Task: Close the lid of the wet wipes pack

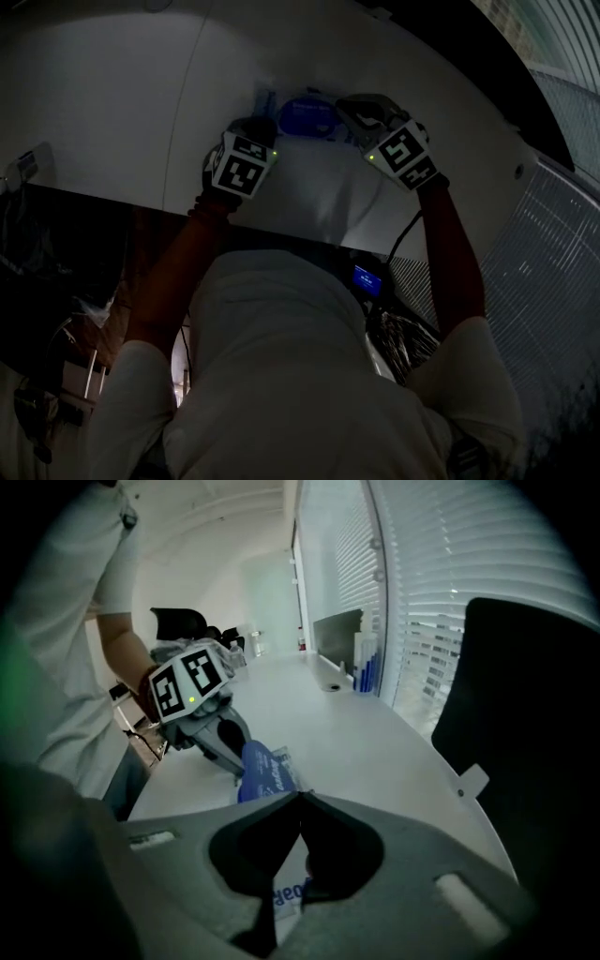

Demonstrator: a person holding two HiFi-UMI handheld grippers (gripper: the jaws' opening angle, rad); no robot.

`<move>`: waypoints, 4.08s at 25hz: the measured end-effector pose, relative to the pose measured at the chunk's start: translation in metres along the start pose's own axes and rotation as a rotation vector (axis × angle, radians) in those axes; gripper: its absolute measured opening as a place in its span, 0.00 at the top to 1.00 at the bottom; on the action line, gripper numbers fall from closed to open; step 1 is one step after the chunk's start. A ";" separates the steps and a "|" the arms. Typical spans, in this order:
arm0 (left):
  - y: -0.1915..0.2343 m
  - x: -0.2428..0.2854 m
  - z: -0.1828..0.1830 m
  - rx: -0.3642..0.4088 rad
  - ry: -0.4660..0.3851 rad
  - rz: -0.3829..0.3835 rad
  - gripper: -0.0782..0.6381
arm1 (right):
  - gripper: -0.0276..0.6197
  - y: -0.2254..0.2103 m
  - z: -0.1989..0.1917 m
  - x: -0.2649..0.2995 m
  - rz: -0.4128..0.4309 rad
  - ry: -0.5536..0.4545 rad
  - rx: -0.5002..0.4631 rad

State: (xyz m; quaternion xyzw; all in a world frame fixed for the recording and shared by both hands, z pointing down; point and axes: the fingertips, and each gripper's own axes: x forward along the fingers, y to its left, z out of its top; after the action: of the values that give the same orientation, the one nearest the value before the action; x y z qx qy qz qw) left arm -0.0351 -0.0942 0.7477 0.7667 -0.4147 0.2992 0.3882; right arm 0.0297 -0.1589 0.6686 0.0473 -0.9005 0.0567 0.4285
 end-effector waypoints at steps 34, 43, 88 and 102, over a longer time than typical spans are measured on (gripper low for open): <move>-0.001 0.005 0.000 0.022 0.017 -0.006 0.89 | 0.95 0.072 -0.033 0.066 -0.014 0.231 -0.259; -0.001 -0.010 0.012 0.034 -0.007 -0.005 0.89 | 0.95 0.069 -0.018 0.054 -0.065 0.173 -0.202; -0.216 -0.269 0.198 0.241 -0.602 -0.127 0.89 | 0.96 0.105 0.171 -0.290 -0.588 -0.653 0.210; -0.265 -0.332 0.213 0.312 -0.778 -0.177 0.89 | 0.96 0.148 0.208 -0.355 -0.596 -0.856 0.234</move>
State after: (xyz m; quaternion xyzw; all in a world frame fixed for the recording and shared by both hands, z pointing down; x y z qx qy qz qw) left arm 0.0657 -0.0458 0.2863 0.9046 -0.4125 0.0125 0.1063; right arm 0.0732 -0.0289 0.2535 0.3675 -0.9299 0.0084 0.0122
